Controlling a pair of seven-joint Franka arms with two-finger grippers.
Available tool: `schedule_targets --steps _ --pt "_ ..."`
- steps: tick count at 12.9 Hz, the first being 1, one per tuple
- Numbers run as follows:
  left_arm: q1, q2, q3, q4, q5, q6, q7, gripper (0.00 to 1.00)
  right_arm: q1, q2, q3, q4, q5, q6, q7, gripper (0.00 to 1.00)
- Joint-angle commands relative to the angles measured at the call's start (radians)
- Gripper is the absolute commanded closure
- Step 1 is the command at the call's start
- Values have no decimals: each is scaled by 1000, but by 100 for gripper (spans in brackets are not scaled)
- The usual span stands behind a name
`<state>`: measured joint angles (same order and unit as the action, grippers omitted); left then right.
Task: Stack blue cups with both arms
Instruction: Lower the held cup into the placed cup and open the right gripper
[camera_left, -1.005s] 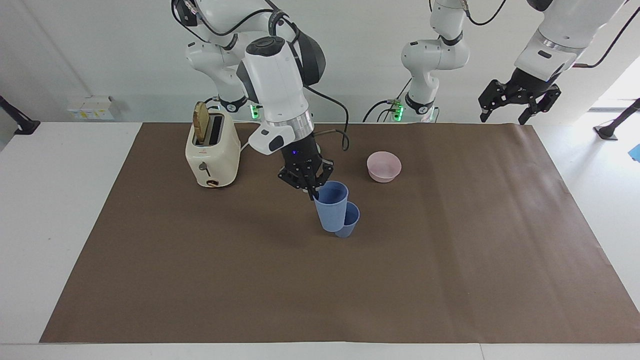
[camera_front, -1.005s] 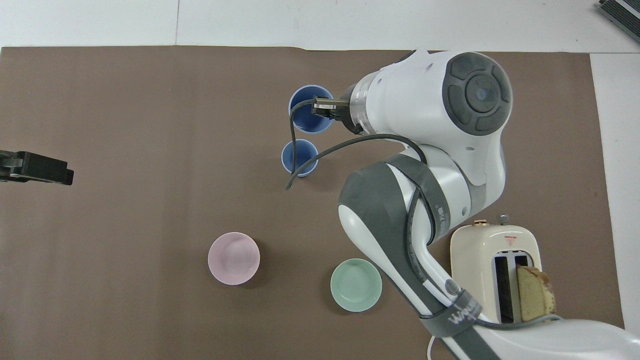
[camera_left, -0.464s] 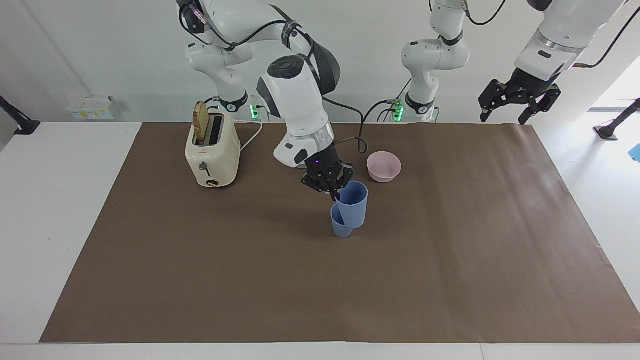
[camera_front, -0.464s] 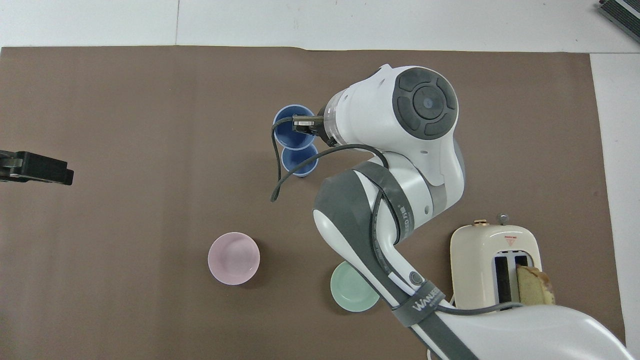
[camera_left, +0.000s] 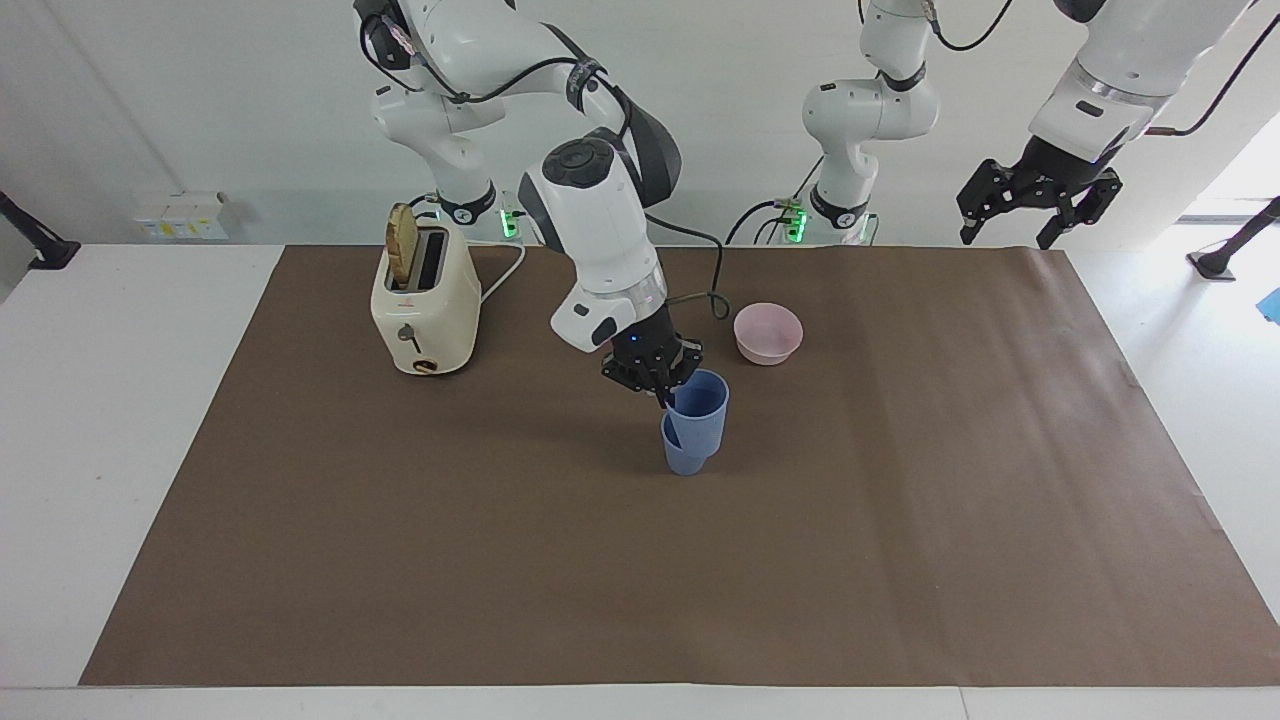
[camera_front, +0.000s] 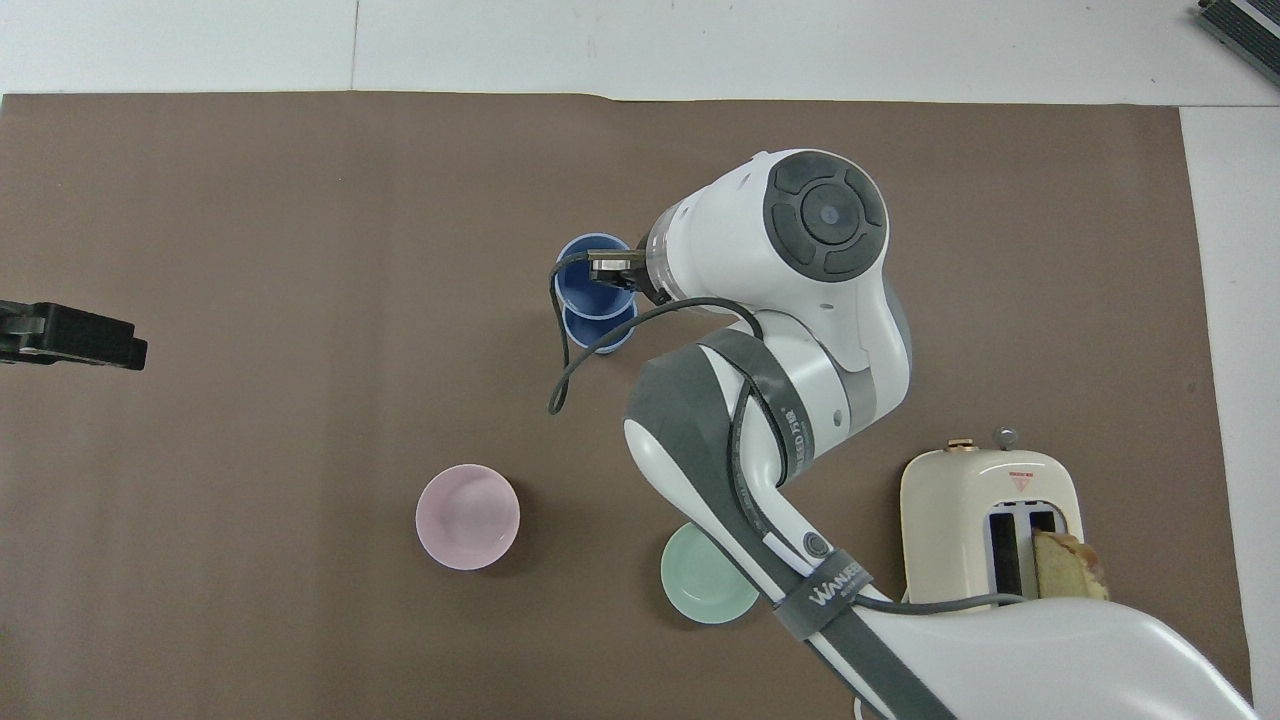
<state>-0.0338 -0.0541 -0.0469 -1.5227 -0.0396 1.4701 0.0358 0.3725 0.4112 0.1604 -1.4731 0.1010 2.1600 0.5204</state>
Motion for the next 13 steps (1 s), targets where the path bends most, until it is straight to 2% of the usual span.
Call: schedule_targets --steps 1,13 --pt "14 -18 -4 -11 -11 -10 6 0 -7 -20 4 -23 29 -8 -25 100" --pt "14 -18 -4 -11 -11 -10 7 0 5 -31 4 -30 23 -75 -13 100"
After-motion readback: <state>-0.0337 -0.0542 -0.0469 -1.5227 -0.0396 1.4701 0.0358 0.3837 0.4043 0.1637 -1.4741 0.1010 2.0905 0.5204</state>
